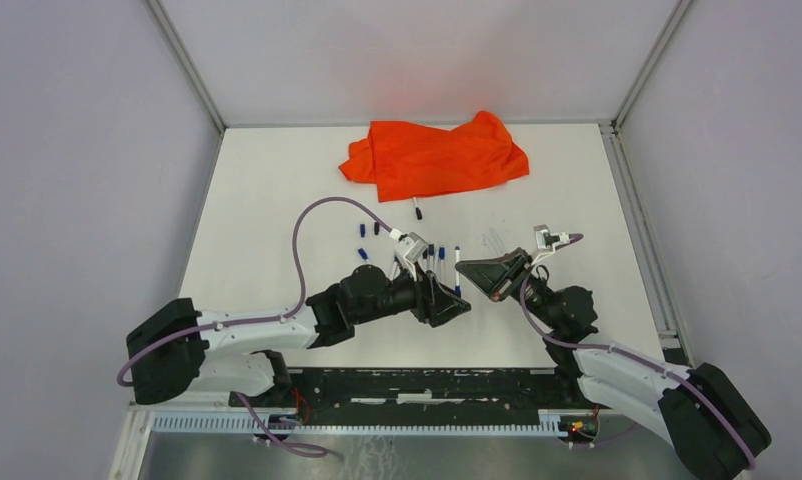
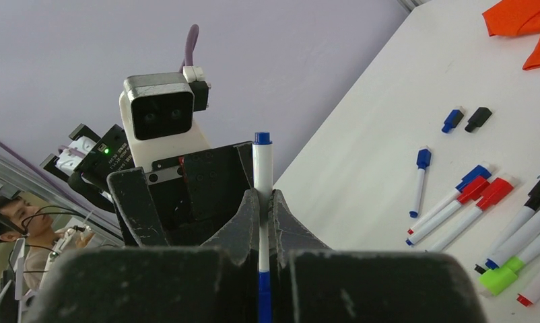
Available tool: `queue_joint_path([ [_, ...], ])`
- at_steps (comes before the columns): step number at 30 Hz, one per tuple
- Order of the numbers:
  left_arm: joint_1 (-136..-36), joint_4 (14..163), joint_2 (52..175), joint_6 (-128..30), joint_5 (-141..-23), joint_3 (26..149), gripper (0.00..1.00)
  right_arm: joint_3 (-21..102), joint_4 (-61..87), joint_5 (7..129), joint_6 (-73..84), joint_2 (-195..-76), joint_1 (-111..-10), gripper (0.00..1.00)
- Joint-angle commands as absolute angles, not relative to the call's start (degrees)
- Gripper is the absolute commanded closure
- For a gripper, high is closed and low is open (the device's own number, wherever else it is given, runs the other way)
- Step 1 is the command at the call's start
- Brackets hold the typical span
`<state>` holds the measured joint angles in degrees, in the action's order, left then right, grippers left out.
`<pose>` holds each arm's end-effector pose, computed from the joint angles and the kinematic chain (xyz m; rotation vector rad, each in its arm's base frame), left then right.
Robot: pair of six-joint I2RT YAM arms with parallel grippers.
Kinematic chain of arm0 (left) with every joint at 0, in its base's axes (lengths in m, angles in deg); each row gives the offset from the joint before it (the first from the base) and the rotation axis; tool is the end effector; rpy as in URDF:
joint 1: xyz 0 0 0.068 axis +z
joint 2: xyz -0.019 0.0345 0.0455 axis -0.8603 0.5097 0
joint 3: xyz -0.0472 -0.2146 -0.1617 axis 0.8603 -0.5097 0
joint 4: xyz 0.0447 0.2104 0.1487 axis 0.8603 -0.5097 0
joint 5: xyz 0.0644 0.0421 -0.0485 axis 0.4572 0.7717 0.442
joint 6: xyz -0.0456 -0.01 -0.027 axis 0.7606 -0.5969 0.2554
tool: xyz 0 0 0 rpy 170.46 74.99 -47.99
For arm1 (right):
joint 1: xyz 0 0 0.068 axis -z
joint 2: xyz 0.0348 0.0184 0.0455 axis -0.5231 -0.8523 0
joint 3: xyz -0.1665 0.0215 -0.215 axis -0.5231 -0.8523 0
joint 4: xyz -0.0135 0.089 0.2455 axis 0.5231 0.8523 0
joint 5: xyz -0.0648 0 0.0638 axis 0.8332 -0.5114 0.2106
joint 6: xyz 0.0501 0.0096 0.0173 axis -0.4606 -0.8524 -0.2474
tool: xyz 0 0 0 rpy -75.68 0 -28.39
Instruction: Open the pen caps
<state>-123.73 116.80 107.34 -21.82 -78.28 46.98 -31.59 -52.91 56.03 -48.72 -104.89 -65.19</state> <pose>0.1125 -0.2416 0.2433 0.4975 1.8448 -1.3627 0.1305 0.1011 0.2131 0.0124 1.4494 1.6083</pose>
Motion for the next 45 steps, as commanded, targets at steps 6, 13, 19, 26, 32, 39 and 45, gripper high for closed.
queue_joint_path([
  [6,-124.3,122.3,109.2,-23.5,-80.6,49.4,0.32,-32.2,-61.6,54.8,-51.8,-106.9,-65.5,1.0],
  [13,-124.7,124.6,110.2,-23.1,-82.2,49.5,0.36,-33.1,-63.9,54.8,-52.7,-108.2,-65.6,1.0],
  [19,-125.2,125.6,110.3,-23.0,-83.1,49.4,0.42,-34.3,-65.8,55.1,-53.0,-109.5,-65.6,1.0],
  [26,-125.8,126.6,110.8,-23.2,-84.1,48.9,0.54,-36.2,-69.4,55.5,-53.9,-111.3,-65.6,1.0],
  [32,-126.0,127.3,111.2,-23.2,-83.9,47.9,0.67,-36.9,-69.2,55.7,-53.6,-110.9,-65.6,1.0],
  [39,-126.1,120.6,110.6,-24.2,-80.9,49.5,0.89,-35.4,-58.3,55.4,-46.5,-106.8,-65.6,1.0],
  [45,-126.1,112.0,110.8,-25.4,-77.9,52.4,0.96,-30.5,-42.2,56.5,-37.0,-101.2,-65.7,0.82],
])
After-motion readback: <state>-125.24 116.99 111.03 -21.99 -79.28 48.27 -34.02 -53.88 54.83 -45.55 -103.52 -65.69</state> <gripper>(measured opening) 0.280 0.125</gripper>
